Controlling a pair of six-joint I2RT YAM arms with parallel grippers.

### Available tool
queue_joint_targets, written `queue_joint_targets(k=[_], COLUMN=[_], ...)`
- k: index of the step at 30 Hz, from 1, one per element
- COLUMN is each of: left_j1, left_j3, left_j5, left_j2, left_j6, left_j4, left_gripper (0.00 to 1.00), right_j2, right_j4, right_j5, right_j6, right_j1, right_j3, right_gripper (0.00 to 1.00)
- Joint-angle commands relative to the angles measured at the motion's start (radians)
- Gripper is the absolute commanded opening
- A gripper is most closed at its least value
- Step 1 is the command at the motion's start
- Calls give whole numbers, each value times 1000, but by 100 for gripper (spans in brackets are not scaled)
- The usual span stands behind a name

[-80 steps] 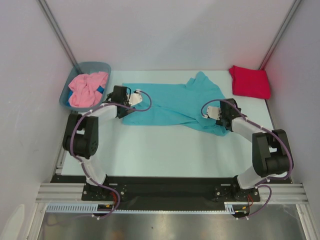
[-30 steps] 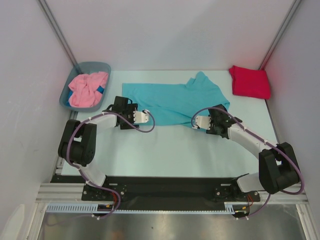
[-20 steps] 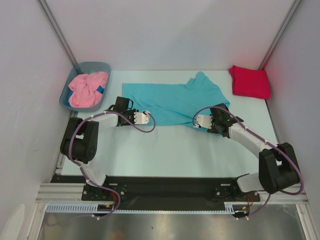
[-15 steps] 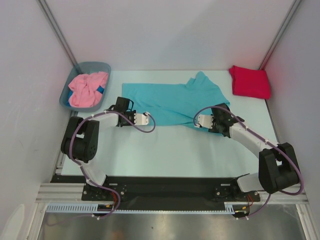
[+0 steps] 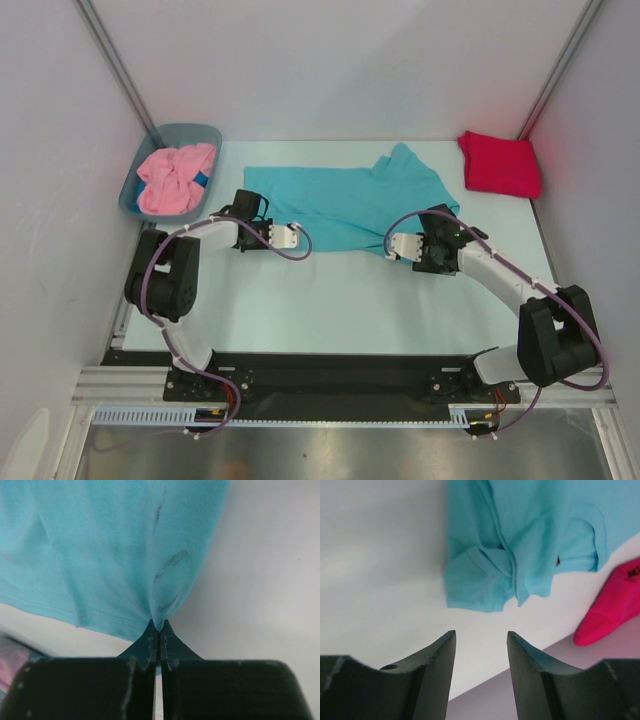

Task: Fold and stack the t-shirts
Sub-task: Fold the tshirt

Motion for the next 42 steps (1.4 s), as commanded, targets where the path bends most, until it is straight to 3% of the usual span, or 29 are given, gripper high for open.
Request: queue_joint_targets(k=[1, 8, 22, 29, 42], left_j1=[-3, -3, -1, -1, -1], left_j3=[39, 45, 18, 12, 33], left_j5=[18, 16, 7, 7, 4], left_j2=[22, 9, -60, -72, -67], left_j6=[15, 16, 28, 25, 30], left_j4=[-51, -59, -82, -82, -88], left_gripper=[0, 0, 1, 0, 0], right_j2=[6, 67, 194, 256, 240], right_j4=[-146, -135, 125, 257, 296], right_j5=[-94, -135, -89, -8, 44], right_j6=[57, 118, 161, 164, 135], right_j1=[36, 61, 58, 55, -30], right_j3=[58, 18, -66, -74, -88], right_gripper=[52, 50, 42, 30, 29])
